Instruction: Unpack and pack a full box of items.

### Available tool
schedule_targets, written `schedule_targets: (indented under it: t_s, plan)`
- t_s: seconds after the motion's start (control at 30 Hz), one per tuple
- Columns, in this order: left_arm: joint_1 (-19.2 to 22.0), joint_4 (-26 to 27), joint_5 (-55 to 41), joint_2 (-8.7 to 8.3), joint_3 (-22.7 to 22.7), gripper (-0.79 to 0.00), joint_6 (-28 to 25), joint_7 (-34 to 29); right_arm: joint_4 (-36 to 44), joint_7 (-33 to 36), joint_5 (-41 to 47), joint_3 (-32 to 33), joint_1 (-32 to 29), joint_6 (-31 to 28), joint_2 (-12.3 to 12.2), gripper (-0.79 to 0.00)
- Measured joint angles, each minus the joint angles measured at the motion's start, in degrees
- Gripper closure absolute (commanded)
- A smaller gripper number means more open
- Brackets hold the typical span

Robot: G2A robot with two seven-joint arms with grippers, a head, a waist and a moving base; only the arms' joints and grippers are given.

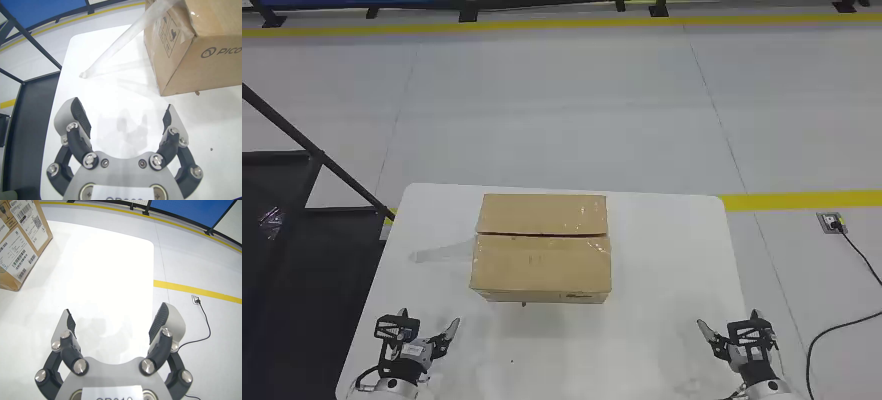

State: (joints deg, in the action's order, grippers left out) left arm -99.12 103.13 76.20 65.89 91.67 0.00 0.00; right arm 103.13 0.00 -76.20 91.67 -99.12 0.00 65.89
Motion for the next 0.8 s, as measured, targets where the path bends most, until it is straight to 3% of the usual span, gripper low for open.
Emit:
schedule_targets:
  t_s: [0.2,0.43,0.6,0.8]
  plan:
    - [0.03,-0.1,-0.22,0.02,0.14,-0.785,-0.11,0.38,0.37,-0.18,-0.14,-0.27,0.12,-0.43,0.01,-0.785]
    - [2.26,-2.31,-3.92,0.11,3.05,-0.785,-1.44,4.5,6.07,-1.17,-2.91,-4.21,2.43,-1.19,0.45,-0.785]
    - [5.45,-4.63,-5.98,-0.12,6.09,-0.785,-4.63,8.06,9.35,0.64,-5.46,-9.04,7.12,-0.58,1.01,-0.785]
    - [8.33,-6.57,-7.42,-0.29,7.29,-0.785,-9.86,11.34,10.63,4.55,-2.54,-15.12,14.28,-0.97,2.01,-0.785]
